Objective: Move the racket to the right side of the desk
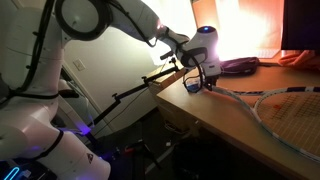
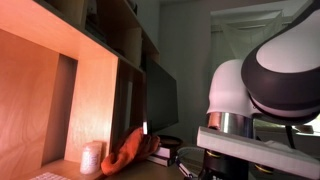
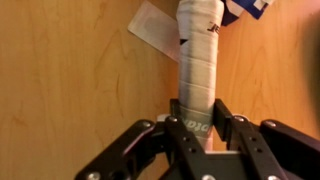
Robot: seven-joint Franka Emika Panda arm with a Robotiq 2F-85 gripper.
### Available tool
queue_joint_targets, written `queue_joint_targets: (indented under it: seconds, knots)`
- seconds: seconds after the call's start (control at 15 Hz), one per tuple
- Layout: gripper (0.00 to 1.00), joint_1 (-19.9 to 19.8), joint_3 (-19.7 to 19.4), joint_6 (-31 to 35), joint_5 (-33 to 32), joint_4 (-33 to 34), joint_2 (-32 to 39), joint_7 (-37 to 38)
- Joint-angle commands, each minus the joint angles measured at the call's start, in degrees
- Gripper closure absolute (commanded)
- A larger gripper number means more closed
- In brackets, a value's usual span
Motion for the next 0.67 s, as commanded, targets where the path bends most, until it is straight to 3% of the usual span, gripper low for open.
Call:
queue_joint_targets:
  seconds: [0.0,0.27,0.6]
  knots:
    - [0.89,-4.7,3.3,3.3,4.1,-0.8,0.5,-4.6]
    - [0.89,-9.0,5.8,3.3,8.9,0.2,3.6,-10.5]
    - [0.89,-9.9,5.8,2.8,13.3,-0.1,5.1,-13.3]
